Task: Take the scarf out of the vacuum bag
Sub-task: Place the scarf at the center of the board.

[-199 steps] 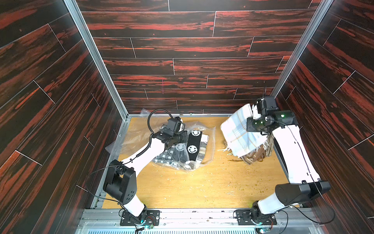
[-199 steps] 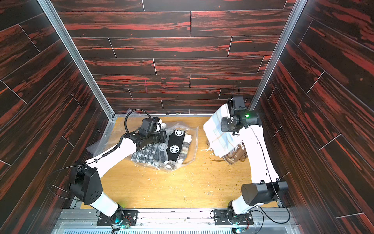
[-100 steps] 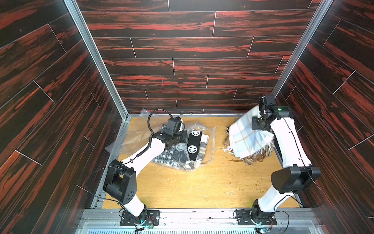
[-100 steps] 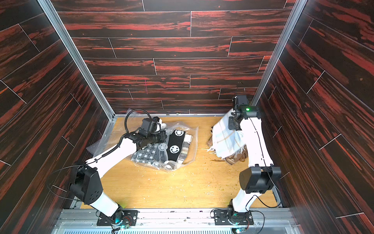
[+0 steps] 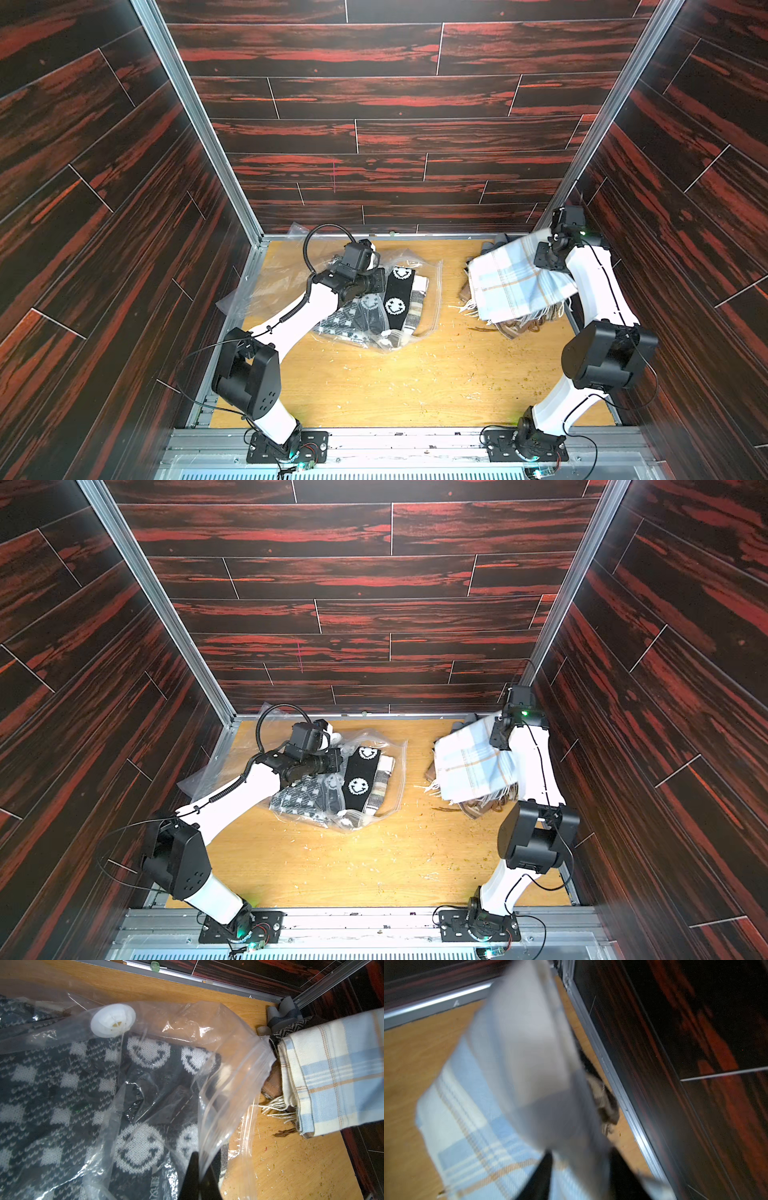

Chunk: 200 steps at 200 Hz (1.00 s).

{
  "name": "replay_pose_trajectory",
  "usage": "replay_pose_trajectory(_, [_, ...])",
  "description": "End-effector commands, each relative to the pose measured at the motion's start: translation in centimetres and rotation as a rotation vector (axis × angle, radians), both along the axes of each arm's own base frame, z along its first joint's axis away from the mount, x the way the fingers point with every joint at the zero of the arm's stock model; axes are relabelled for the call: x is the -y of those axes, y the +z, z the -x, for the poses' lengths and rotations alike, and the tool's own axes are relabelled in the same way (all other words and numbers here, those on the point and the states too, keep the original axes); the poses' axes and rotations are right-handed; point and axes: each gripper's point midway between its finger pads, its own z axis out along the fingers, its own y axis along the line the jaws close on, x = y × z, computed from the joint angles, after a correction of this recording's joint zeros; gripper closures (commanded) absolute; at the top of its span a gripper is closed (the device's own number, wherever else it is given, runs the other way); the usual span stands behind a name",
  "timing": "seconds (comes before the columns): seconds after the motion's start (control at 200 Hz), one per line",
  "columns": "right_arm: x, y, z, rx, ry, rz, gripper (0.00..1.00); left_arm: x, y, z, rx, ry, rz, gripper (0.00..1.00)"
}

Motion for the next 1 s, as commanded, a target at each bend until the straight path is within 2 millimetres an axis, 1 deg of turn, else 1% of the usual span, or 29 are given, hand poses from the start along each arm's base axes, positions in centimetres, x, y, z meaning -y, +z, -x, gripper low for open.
replay_pose_trajectory(0.0, [0.8,0.3,-1.2,0.072,-0.036,0.005,0.03,-0.2,1.9,0.3,0.041,-0.012,0.021,1.0])
replay_pose_trajectory(0.105, [0.8,0.3,-1.3,0.12,-0.053,-0.013,0.03,-0.2,1.8,0.3,0.04,-0.013,0.02,1.0])
replay_pose_trajectory(0.17, [0.2,0.2,-1.6,0.162,-0.034,-0.049,0.02,-0.2,1.6,0.4,0.037,-0.012,0.019,1.0])
replay_pose_trajectory(0.235, [0.1,0.4,-1.4,0.207,-0.054,-0.065,0.03,-0.2,1.6,0.4,0.039,-0.012,0.019,1.0])
replay_pose_trajectory(0.326, [0.1,0.0,-1.0,0.239,-0.09,-0.088,0.02,-0.2,1.6,0.3,0.036,-0.013,0.02,1.0])
replay_pose_trajectory(0.391, [-0.5,-0.4,-0.9,0.245,-0.084,-0.127,0.02,-0.1,1.6,0.4,0.038,-0.014,0.021,1.0])
replay_pose_trajectory(0.456, [-1.7,-0.7,-1.0,0.253,-0.057,-0.191,0.02,-0.1,1.7,0.3,0.04,-0.015,0.024,1.0])
replay_pose_trajectory(0.531, [-3.9,-1.0,-1.0,0.283,0.014,-0.294,0.02,-0.1,1.6,0.3,0.038,-0.015,0.021,1.0])
replay_pose_trajectory(0.636, [-7.2,-1.5,-0.5,0.328,0.099,-0.445,0.02,0.0,1.4,0.4,0.032,-0.023,0.024,1.0])
replay_pose_trajectory(0.757, [-11.9,-1.3,0.5,0.371,0.239,-0.595,0.02,0.2,1.4,0.5,0.032,-0.035,0.022,1.0])
replay_pose_trajectory(0.787, [-13.1,-1.3,0.8,0.373,0.273,-0.618,0.02,0.2,1.5,0.5,0.034,-0.037,0.021,1.0])
replay_pose_trajectory(0.797, [-13.8,-1.3,0.8,0.372,0.29,-0.625,0.02,0.1,1.5,0.5,0.034,-0.036,0.022,1.0])
replay_pose_trajectory(0.807, [-14.0,-1.2,0.9,0.374,0.297,-0.629,0.02,0.2,1.5,0.5,0.033,-0.039,0.021,1.0])
replay_pose_trajectory(0.812, [-14.5,-1.3,1.0,0.37,0.309,-0.633,0.02,0.2,1.5,0.5,0.034,-0.039,0.022,1.0])
replay_pose_trajectory(0.827, [-14.9,-1.2,1.1,0.374,0.319,-0.637,0.02,0.3,1.5,0.5,0.034,-0.041,0.023,1.0])
replay_pose_trajectory(0.832, [-15.4,-1.2,1.2,0.369,0.33,-0.64,0.02,0.2,1.5,0.5,0.034,-0.042,0.022,1.0])
replay_pose_trajectory(0.997, [-22.2,-1.6,2.5,0.32,0.475,-0.692,0.02,0.5,1.5,0.7,0.037,-0.062,0.022,1.0])
